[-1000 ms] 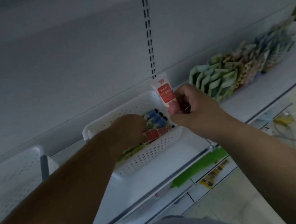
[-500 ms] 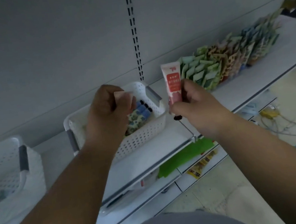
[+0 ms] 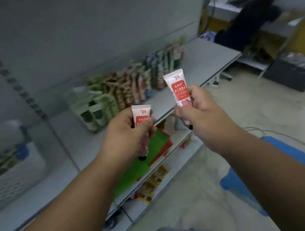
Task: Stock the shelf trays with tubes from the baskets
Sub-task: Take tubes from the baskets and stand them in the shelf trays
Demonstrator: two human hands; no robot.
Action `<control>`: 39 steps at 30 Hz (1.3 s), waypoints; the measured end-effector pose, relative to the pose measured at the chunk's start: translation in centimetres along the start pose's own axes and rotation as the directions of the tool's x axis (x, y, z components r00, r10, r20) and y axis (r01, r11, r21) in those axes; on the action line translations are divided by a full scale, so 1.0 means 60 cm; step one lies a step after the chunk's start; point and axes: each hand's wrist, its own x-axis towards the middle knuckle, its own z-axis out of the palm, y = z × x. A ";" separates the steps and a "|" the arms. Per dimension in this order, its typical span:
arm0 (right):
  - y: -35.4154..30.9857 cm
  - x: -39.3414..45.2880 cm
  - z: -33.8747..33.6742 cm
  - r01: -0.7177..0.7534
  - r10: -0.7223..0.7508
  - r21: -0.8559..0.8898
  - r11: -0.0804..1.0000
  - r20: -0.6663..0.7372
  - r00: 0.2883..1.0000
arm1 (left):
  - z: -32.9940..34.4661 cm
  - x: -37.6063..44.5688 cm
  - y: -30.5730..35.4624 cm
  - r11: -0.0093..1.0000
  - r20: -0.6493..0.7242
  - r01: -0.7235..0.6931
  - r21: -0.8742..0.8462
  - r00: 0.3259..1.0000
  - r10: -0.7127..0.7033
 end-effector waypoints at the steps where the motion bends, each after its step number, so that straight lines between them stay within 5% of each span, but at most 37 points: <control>1: 0.010 0.006 -0.049 0.005 -0.006 -0.032 0.999 -0.020 1.000 | 0.049 0.015 0.007 1.000 0.034 -0.010 -0.019 0.999 0.010; 5: 0.030 0.045 -0.168 0.034 -0.039 -0.041 0.999 -0.119 0.992 | 0.174 0.057 0.033 0.996 0.113 -0.075 -0.043 0.990 0.079; 15: 0.096 0.245 -0.261 0.004 -0.015 -0.064 0.998 -0.171 0.985 | 0.246 0.252 0.007 0.999 -0.007 0.039 0.027 0.999 -0.039; 21: 0.109 0.370 -0.305 0.020 -0.027 -0.093 0.995 -0.068 0.997 | 0.278 0.327 0.004 0.989 -0.105 -0.024 0.143 0.994 0.040; 28: 0.154 0.524 -0.300 0.260 -0.214 -0.296 0.919 0.179 0.960 | 0.323 0.387 -0.022 0.991 -0.310 0.093 0.092 0.949 -0.060; 33: 0.178 0.597 -0.284 0.379 -0.274 -0.288 0.880 0.345 0.898 | 0.374 0.395 -0.027 0.979 -0.508 0.063 0.191 0.860 0.044; 39: 0.230 0.617 -0.259 0.455 -0.235 -0.351 0.818 0.517 0.823 | 0.395 0.397 -0.057 0.967 -0.681 0.220 0.131 0.729 -0.073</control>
